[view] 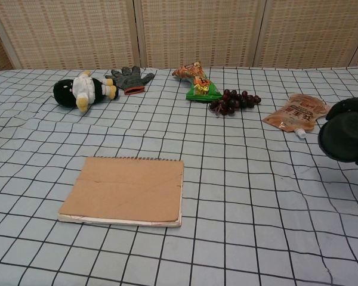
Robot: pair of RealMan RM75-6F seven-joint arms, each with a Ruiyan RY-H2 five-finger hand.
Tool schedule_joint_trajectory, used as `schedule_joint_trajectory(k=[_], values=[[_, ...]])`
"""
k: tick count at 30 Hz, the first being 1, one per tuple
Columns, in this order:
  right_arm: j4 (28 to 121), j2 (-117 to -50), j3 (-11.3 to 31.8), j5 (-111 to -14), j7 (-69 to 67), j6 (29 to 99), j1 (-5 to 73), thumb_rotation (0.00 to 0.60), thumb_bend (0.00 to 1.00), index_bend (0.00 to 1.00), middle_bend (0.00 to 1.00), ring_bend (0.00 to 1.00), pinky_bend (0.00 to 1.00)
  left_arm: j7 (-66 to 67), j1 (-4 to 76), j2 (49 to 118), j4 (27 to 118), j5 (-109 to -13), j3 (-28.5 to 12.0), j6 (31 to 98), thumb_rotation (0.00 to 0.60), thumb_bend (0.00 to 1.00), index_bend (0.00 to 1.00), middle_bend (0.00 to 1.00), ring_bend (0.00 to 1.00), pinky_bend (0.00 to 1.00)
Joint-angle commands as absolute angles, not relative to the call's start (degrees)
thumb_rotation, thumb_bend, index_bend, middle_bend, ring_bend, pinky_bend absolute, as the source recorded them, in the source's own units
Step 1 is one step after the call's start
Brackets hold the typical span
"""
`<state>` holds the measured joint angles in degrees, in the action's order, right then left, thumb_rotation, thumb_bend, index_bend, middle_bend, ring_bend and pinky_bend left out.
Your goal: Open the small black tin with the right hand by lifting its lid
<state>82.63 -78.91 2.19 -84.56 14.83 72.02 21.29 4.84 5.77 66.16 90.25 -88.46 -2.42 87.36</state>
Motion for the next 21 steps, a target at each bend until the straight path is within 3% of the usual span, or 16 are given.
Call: schedule_joint_trajectory(k=[1, 4, 8, 16, 21], values=[[74.2, -80.07, -2.58, -103.51, -30.73, 80.5, 24.04, 0.6, 0.12, 0.57, 0.45, 0.3, 0.44, 4.91, 5.8, 66.16, 90.24, -88.41, -2.43, 87.3, 0.6, 0.34, 0.23, 0.14, 0.13, 0.41], [71.52, -80.87, -3.18, -104.95, -36.81, 83.43, 24.16, 0.6, 0.12, 0.57, 0.45, 0.3, 0.46, 5.02, 5.79, 66.22, 90.2, -88.46, -2.38, 87.3, 0.6, 0.34, 0.23, 0.14, 0.13, 0.41], [70.93, -79.91, -3.24, -103.14, -35.83, 82.01, 24.11, 0.6, 0.12, 0.57, 0.45, 0.3, 0.46, 5.23, 5.8, 66.26, 90.21, -88.52, -2.32, 87.26, 0.6, 0.34, 0.23, 0.14, 0.13, 0.41], [72.02, -79.71, 1.03, -89.57, -6.47, 72.78, 21.99, 0.6, 0.12, 0.59, 0.45, 0.3, 0.56, 5.26, 5.98, 66.29, 90.25, -88.42, -2.28, 86.84, 0.6, 0.34, 0.23, 0.14, 0.13, 0.41], [71.14, -81.39, 2.69, -84.58, 1.13, 69.83, 21.81, 0.6, 0.12, 0.6, 0.45, 0.3, 0.56, 5.23, 5.98, 66.23, 90.37, -88.63, -2.26, 87.0, 0.6, 0.34, 0.23, 0.14, 0.13, 0.41]])
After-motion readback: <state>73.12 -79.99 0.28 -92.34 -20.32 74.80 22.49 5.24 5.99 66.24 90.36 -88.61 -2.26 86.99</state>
